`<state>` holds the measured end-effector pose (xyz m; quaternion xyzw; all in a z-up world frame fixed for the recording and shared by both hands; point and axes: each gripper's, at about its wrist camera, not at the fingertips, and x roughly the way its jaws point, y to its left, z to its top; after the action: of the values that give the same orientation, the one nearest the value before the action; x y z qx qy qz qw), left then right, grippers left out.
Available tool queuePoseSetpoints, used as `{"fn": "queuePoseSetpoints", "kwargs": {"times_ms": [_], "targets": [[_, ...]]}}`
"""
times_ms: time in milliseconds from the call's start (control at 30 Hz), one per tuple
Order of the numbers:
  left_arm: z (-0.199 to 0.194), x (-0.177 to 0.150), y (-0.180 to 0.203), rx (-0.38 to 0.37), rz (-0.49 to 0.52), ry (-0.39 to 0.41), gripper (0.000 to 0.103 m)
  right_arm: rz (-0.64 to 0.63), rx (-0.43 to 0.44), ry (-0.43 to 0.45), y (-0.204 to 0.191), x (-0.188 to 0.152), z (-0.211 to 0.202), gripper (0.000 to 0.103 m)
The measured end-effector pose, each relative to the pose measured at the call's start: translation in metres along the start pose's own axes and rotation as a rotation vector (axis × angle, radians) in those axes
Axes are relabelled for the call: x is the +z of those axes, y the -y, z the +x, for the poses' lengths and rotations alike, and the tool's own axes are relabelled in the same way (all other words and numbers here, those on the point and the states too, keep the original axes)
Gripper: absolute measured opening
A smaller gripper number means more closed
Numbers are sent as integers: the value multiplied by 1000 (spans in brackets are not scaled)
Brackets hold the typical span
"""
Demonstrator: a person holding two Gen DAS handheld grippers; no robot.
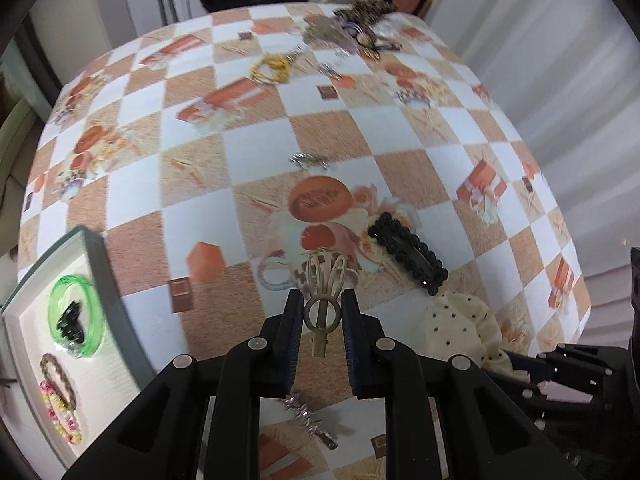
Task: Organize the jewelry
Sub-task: 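Grasp the cream polka-dot scrunchie with the right tool while the left tool grasps the beige bunny-ear clip, then carry the scrunchie with the right tool while the left tool carries the bunny-ear clip over the white tray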
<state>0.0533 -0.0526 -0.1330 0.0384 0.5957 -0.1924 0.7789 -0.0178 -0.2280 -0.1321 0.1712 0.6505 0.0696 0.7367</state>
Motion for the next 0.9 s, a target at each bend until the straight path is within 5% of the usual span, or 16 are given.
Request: {"fn": "queuePoseSetpoints", "kwargs": {"times_ms": [400,900], "targets": [[-36,-20,-60,76,-167,77,24,-39,26,27,-31,36,-11,25],[-77,-84,-142,168,-379,119,24,-234,79,29,-125,67,-8,25]]}}
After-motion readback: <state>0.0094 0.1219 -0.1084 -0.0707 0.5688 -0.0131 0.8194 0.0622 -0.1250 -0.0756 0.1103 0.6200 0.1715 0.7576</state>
